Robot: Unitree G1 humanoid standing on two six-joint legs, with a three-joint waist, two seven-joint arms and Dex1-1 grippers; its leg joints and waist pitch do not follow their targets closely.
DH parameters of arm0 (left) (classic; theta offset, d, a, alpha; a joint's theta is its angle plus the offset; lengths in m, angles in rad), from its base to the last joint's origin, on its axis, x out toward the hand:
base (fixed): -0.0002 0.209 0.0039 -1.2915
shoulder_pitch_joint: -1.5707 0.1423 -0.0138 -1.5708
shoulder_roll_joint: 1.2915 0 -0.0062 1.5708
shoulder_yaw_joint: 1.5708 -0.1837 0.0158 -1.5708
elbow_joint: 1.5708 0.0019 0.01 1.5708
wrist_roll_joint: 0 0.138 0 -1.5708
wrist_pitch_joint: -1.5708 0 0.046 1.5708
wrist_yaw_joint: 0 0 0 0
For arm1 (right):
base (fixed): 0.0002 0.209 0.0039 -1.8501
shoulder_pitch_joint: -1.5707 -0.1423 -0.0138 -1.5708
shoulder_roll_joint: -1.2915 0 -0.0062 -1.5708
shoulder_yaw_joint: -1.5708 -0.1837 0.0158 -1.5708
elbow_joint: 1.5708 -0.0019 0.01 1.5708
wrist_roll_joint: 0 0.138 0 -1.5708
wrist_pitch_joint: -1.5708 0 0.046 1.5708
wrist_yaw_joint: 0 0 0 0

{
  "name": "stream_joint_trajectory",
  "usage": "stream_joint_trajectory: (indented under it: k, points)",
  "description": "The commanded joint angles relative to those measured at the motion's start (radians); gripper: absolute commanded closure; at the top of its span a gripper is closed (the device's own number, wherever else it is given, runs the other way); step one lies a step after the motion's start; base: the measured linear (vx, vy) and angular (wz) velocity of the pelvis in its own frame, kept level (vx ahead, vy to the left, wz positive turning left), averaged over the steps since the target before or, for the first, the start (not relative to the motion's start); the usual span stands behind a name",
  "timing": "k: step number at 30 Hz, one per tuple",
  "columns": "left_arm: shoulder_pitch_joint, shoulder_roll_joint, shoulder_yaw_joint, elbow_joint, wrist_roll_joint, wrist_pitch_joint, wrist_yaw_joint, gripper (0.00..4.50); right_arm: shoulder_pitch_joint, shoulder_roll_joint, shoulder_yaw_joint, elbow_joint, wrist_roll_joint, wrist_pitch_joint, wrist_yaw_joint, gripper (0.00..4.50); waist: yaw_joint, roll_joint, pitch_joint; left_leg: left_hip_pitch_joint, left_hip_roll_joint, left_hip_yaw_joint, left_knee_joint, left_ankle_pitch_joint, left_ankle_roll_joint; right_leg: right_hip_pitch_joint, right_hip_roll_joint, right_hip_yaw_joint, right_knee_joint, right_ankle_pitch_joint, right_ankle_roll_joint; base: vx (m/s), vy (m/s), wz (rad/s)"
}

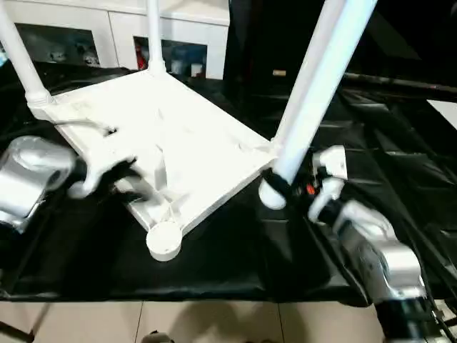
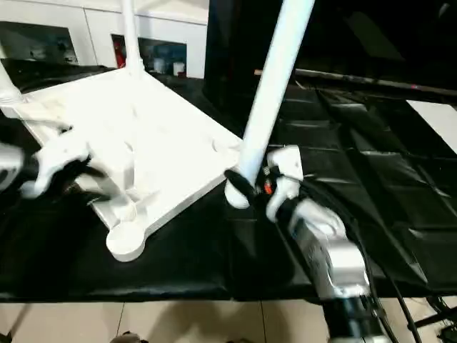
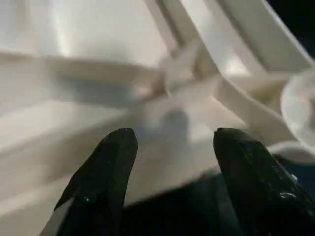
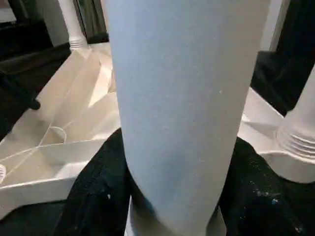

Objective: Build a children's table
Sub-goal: Insert table leg to table base

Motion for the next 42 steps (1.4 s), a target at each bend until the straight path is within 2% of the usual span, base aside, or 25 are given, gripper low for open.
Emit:
stream_joint_trajectory:
  k: [1, 4, 5, 6, 7, 8, 11, 14, 15, 19, 20, 24, 26, 27, 31, 32, 33, 35, 41, 42]
  points:
    - [-0.019, 0.005, -0.046, 0.006, 0.047, -0.032, -0.024, 1.51, -0.007, -0.019, 0.006, -0.024, -0.009, -0.014, 0.014, 2.57, -0.002, 0.039, -0.064, 0.018, 0.015, -0.004, -0.088, -0.362, -0.076, 0.038, -0.042, 0.039, -0.071, -0.346, -0.14, 0.0, 0.0, 0.0]
    - [-0.021, 0.003, -0.064, 0.022, 0.063, -0.047, -0.029, 1.51, -0.011, -0.017, 0.005, -0.019, -0.014, -0.017, 0.012, 2.57, -0.002, 0.036, -0.066, 0.016, 0.013, -0.001, -0.086, -0.349, -0.075, 0.041, -0.04, 0.039, -0.064, -0.293, -0.163, 0.0, 0.0, 0.0]
    - [-0.026, -0.008, -0.076, 0.05, 0.082, -0.08, -0.028, 1.51, -0.013, -0.017, 0.004, -0.023, -0.013, -0.014, 0.01, 2.57, -0.001, 0.043, -0.067, 0.016, 0.013, -0.001, -0.086, -0.351, -0.076, 0.043, -0.041, 0.04, -0.064, -0.289, -0.166, 0.0, 0.0, 0.0]
    - [-0.026, -0.008, -0.076, 0.05, 0.082, -0.08, -0.028, 1.51, -0.013, -0.017, 0.004, -0.023, -0.013, -0.014, 0.01, 2.57, -0.002, 0.04, -0.066, 0.016, 0.012, 0.0, -0.085, -0.352, -0.074, 0.042, -0.04, 0.04, -0.066, -0.291, -0.165, 0.0, 0.0, 0.0]
    - [-0.032, -0.024, -0.084, 0.08, 0.105, -0.11, -0.026, 1.51, -0.013, -0.017, 0.004, -0.026, -0.013, -0.014, 0.01, 2.57, -0.001, 0.045, -0.066, 0.015, 0.011, -0.002, -0.086, -0.354, -0.074, 0.044, -0.041, 0.04, -0.064, -0.298, -0.164, 0.0, 0.0, 0.0]
    - [-0.036, -0.029, -0.087, 0.09, 0.117, -0.12, -0.023, 1.51, -0.012, -0.018, 0.004, -0.026, -0.014, -0.016, 0.011, 2.57, -0.002, 0.042, -0.065, 0.015, 0.01, 0.0, -0.086, -0.361, -0.072, 0.043, -0.04, 0.04, -0.069, -0.311, -0.16, 0.0, 0.0, 0.0]
    - [-0.034, -0.033, -0.094, 0.104, 0.13, -0.128, -0.035, 1.51, -0.008, -0.019, 0.005, -0.022, -0.015, -0.022, 0.01, 2.57, -0.002, 0.04, -0.063, 0.015, 0.011, -0.002, -0.085, -0.376, -0.069, 0.043, -0.044, 0.04, -0.073, -0.376, -0.145, 0.0, 0.0, 0.0]
    - [-0.042, -0.031, -0.054, 0.108, 0.097, -0.131, -0.041, 1.51, -0.003, -0.021, 0.004, -0.036, -0.01, -0.013, 0.013, 2.57, -0.002, 0.044, -0.063, 0.018, 0.011, -0.003, -0.085, -0.391, -0.069, 0.04, -0.044, 0.04, -0.077, -0.408, -0.139, 0.0, 0.0, 0.0]
    - [-0.048, -0.026, -0.041, 0.11, 0.086, -0.126, -0.046, 1.51, 0.0, -0.023, 0.004, -0.039, -0.01, -0.012, 0.015, 2.57, -0.003, 0.05, -0.063, 0.019, 0.011, -0.004, -0.085, -0.4, -0.071, 0.038, -0.043, 0.04, -0.078, -0.407, -0.141, 0.0, 0.0, 0.0]
    - [-0.104, -0.006, 0.014, 0.148, 0.059, -0.121, -0.07, 1.51, -0.003, -0.031, 0.001, -0.033, -0.011, -0.016, 0.021, 2.57, -0.003, 0.051, -0.067, 0.017, 0.011, -0.003, -0.084, -0.369, -0.069, 0.042, -0.04, 0.04, -0.068, -0.33, -0.163, 0.0, 0.0, 0.0]
    - [-0.107, 0.011, 0.01, 0.148, 0.069, -0.123, -0.089, 1.51, -0.005, -0.031, 0.005, -0.032, -0.013, -0.017, 0.023, 2.57, -0.002, 0.054, -0.068, 0.019, 0.011, -0.003, -0.084, -0.362, -0.07, 0.042, -0.039, 0.04, -0.064, -0.303, -0.172, 0.0, 0.0, 0.0]
    - [-0.098, 0.038, -0.007, 0.133, 0.093, -0.134, -0.115, 1.51, -0.009, -0.031, 0.006, -0.033, -0.009, -0.014, 0.027, 2.57, -0.004, 0.054, -0.067, 0.018, 0.012, -0.001, -0.085, -0.359, -0.068, 0.044, -0.039, 0.041, -0.063, -0.283, -0.182, 0.0, 0.0, 0.0]
    - [-0.079, 0.029, -0.015, 0.115, 0.09, -0.147, -0.13, 1.51, -0.013, -0.034, 0.005, -0.023, -0.01, -0.018, 0.031, 2.57, -0.002, 0.054, -0.065, 0.019, 0.013, 0.0, -0.085, -0.354, -0.068, 0.044, -0.042, 0.042, -0.064, -0.287, -0.186, 0.0, 0.0, 0.0]
    - [-0.054, 0.024, -0.037, 0.093, 0.098, -0.164, -0.144, 1.51, -0.014, -0.034, 0.007, -0.014, -0.013, -0.024, 0.031, 2.57, -0.002, 0.049, -0.064, 0.019, 0.014, 0.001, -0.085, -0.358, -0.068, 0.042, -0.041, 0.042, -0.065, -0.297, -0.186, 0.0, 0.0, 0.0]
    - [-0.031, 0.007, -0.07, 0.084, 0.131, -0.202, -0.146, 1.51, -0.014, -0.033, 0.016, -0.022, -0.012, -0.017, 0.033, 2.57, -0.001, 0.052, -0.064, 0.017, 0.014, -0.001, -0.087, -0.359, -0.068, 0.043, -0.043, 0.042, -0.066, -0.314, -0.177, 0.0, 0.0, 0.0]
    - [-0.033, -0.006, -0.079, 0.093, 0.142, -0.211, -0.133, 1.51, -0.015, -0.033, 0.016, -0.025, -0.01, -0.014, 0.036, 2.57, -0.001, 0.056, -0.064, 0.019, 0.014, -0.001, -0.087, -0.364, -0.069, 0.043, -0.043, 0.042, -0.066, -0.315, -0.177, 0.0, 0.0, 0.0]
    - [-0.037, -0.02, -0.082, 0.107, 0.148, -0.229, -0.119, 1.51, -0.016, -0.033, 0.018, -0.022, -0.012, -0.016, 0.037, 2.57, -0.002, 0.049, -0.064, 0.018, 0.014, 0.0, -0.086, -0.364, -0.067, 0.044, -0.043, 0.042, -0.068, -0.317, -0.175, 0.0, 0.0, 0.0]
    - [-0.043, -0.046, -0.083, 0.132, 0.161, -0.257, -0.086, 1.51, -0.018, -0.031, 0.02, -0.013, -0.017, -0.021, 0.034, 2.57, -0.001, 0.053, -0.065, 0.018, 0.013, 0.0, -0.085, -0.364, -0.067, 0.044, -0.043, 0.042, -0.068, -0.325, -0.171, 0.0, 0.0, 0.0]
    - [-0.048, -0.113, -0.09, 0.199, 0.197, -0.292, -0.029, 1.51, -0.014, -0.027, 0.037, -0.021, -0.026, -0.022, 0.033, 2.57, 0.0, 0.054, -0.068, 0.016, 0.012, 0.0, -0.084, -0.345, -0.065, 0.047, -0.041, 0.041, -0.064, -0.288, -0.178, 0.0, 0.0, 0.0]
    - [-0.05, -0.117, -0.09, 0.208, 0.201, -0.292, -0.026, 1.8, -0.013, -0.029, 0.039, -0.019, -0.03, -0.026, 0.034, 2.57, 0.0, 0.053, -0.067, 0.016, 0.011, 0.0, -0.083, -0.348, -0.065, 0.047, -0.041, 0.041, -0.065, -0.293, -0.177, 0.0, 0.0, 0.0]
